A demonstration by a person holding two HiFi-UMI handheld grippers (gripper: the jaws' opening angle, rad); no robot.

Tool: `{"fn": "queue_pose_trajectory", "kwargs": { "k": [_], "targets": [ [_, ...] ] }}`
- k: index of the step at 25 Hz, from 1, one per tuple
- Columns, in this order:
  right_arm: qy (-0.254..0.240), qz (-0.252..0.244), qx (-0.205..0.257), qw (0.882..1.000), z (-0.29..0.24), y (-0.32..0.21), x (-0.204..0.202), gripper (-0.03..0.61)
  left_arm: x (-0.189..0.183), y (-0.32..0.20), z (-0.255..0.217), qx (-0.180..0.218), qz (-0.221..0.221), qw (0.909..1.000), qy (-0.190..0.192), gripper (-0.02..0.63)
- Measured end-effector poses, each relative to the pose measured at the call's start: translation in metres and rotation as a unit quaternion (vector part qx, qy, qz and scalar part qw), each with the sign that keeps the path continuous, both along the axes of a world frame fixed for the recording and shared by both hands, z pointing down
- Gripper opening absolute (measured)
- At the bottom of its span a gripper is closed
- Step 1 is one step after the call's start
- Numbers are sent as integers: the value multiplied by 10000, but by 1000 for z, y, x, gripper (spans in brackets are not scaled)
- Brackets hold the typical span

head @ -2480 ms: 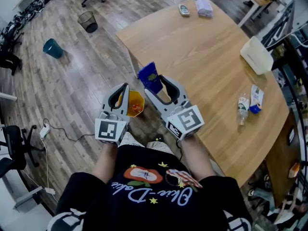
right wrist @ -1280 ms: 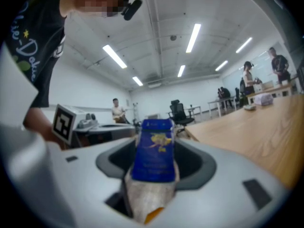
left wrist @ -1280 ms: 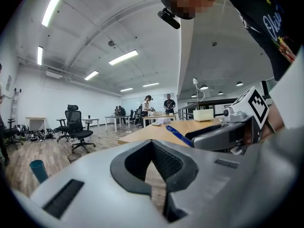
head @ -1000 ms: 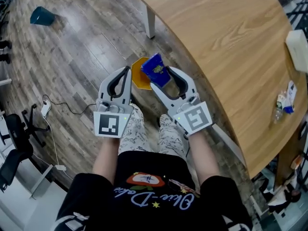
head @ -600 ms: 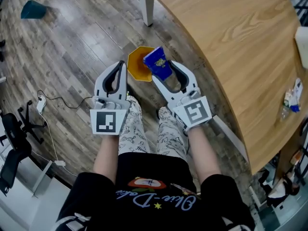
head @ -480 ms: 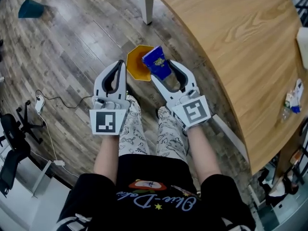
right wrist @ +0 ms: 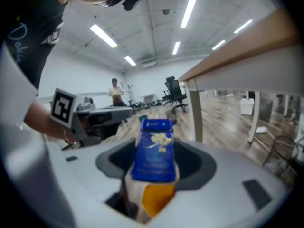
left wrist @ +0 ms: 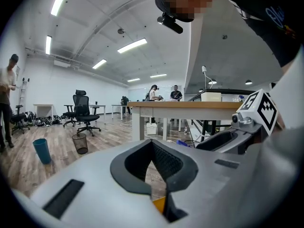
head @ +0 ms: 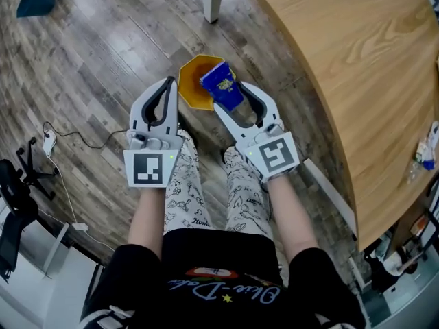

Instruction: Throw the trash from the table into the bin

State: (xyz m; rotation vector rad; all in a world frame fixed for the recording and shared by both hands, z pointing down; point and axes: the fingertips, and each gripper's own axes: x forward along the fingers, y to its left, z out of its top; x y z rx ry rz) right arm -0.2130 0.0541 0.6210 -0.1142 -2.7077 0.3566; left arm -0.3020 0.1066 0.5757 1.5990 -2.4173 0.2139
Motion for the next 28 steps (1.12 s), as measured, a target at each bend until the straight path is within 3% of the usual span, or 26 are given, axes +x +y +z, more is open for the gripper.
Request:
{"fn": "queue_pose_trajectory", "kwargs": {
  "k": [19,28],
  "targets": [
    [514,-329,-78,9981,97,6,-12,262,0,7,48,117,-190,9997,38,11],
    [938,-333,-345,9944,149,6,-20,262,-6,17,67,129,-587,9978,292,11]
  ]
}}
